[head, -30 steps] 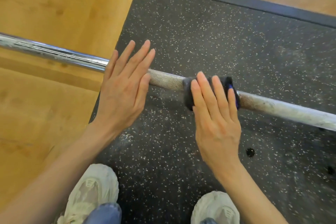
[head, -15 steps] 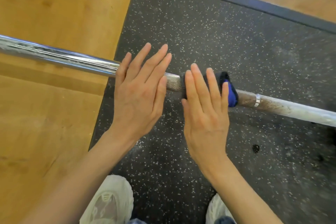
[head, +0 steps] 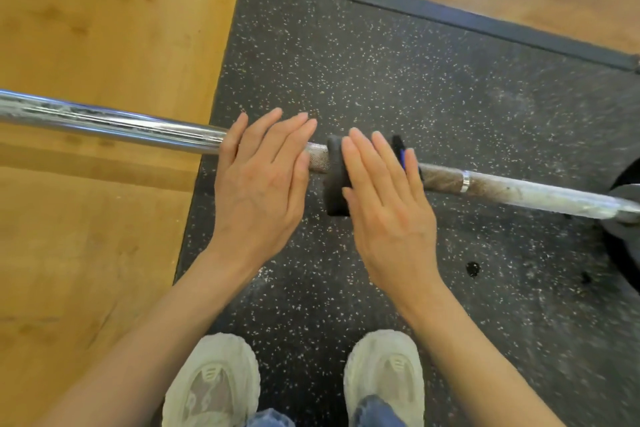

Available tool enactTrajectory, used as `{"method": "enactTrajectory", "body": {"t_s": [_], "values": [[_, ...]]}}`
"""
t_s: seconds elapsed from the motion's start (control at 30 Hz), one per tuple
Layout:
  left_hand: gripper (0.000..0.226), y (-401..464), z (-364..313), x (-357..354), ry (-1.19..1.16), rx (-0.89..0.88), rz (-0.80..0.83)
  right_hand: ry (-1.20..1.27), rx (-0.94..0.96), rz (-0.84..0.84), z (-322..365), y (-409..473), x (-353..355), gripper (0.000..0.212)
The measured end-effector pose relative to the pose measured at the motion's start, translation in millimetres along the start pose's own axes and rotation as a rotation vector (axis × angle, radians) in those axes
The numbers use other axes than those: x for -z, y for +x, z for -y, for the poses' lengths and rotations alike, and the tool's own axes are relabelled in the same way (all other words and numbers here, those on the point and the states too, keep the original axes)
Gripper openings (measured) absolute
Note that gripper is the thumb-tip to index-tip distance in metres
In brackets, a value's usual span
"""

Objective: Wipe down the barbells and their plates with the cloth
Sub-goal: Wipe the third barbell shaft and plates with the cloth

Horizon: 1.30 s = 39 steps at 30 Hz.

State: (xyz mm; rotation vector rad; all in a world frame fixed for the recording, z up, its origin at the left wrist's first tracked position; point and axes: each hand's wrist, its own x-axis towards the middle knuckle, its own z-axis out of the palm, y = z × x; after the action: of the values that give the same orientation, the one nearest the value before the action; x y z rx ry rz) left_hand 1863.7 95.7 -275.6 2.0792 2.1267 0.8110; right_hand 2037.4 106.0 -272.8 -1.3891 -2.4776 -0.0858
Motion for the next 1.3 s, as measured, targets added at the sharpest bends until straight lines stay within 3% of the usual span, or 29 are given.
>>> {"method": "enactTrajectory", "body": {"t_s": [0.1,0.2,0.37,0.53,0.67,0.83,1.0,1.17,1.3], "values": [[0.040,-3,-1,0,-0.002,0.010,-0.015,-0.022,-0.135,0.005,-10,-19,8,0.047],[0.042,-4,-3,-1,0.010,0.031,-0.014,0.075,-0.212,-0.020,24,2,2,0.046],[0.042,-6,-5,-1,0.032,0.052,0.000,0.119,-0.081,0.013,0,6,9,0.042],[0.043,-9,-9,-4,0.066,0.084,-0.026,0.154,-0.199,0.008,23,13,8,0.040],[0.044,-12,-10,-3,0.077,0.078,-0.023,0.139,-0.049,0.055,7,9,6,0.040],[0.045,-17,-12,-4,0.087,0.095,-0.032,0.152,-0.167,0.083,12,4,18,0.043],[0.043,-24,-12,-1,0.099,0.070,-0.014,0.167,-0.028,0.148,7,5,17,0.043],[0.043,-35,-14,-2,0.091,0.085,-0.022,0.134,-0.140,0.153,2,-5,30,0.046],[0.042,-45,-13,0,0.090,0.063,-0.020,0.178,-0.013,0.194,19,1,23,0.047]]}}
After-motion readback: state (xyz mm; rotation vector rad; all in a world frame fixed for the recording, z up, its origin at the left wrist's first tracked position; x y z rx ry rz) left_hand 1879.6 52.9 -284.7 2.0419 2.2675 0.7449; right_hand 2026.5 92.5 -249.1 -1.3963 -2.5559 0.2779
